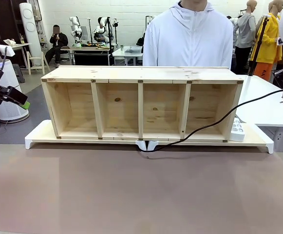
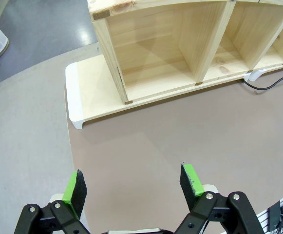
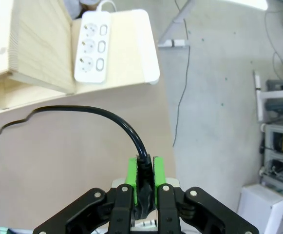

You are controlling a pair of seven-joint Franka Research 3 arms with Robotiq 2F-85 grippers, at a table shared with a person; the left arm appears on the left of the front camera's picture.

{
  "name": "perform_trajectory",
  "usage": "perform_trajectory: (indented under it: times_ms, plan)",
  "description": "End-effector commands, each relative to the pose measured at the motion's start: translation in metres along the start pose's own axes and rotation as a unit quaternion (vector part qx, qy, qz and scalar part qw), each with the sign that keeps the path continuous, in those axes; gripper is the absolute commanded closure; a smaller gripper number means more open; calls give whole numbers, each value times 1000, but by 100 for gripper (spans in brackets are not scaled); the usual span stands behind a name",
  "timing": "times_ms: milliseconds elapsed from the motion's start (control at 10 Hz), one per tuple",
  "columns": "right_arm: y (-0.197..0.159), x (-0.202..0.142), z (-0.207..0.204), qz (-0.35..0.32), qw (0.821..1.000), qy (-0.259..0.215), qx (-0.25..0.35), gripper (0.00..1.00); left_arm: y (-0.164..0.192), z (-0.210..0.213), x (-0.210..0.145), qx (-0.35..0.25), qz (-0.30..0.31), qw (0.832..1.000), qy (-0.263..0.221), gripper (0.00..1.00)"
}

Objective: Perform cable management.
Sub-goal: Pull the grasped Power Cable to the location of the Power Strip.

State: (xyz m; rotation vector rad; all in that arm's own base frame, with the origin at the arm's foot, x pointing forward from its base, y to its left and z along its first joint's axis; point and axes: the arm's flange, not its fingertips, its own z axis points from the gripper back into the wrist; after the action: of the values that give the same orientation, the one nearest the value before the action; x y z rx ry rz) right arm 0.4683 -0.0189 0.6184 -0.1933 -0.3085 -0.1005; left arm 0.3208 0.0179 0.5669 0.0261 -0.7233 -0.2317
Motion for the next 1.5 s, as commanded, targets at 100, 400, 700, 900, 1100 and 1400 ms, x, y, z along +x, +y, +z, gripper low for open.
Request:
perform_trajectory:
  times_ms: [100, 400, 700, 900, 1100, 1400]
  plan:
    - [-3, 35, -6, 35, 999, -15, 36, 84, 0, -2, 1, 0, 1, 1000, -3, 0]
    - [-2, 64, -14, 47, 995, -20, 81, 84, 0, -2, 1, 0, 1, 1000, -3, 0]
    - [-10, 91, -18, 23, 996, -9, 88, 84, 0, -2, 1, 0, 1, 1000, -3, 0]
    - [-10, 103, -20, 20, 996, -5, 88, 84, 0, -2, 1, 0, 1, 1000, -3, 0]
    - [-4, 117, -20, 31, 996, 6, 84, 84, 0, -2, 1, 0, 1, 1000, -3, 0]
    - [0, 127, -23, 35, 996, 10, 79, 84, 0, -2, 1, 0, 1, 1000, -3, 0]
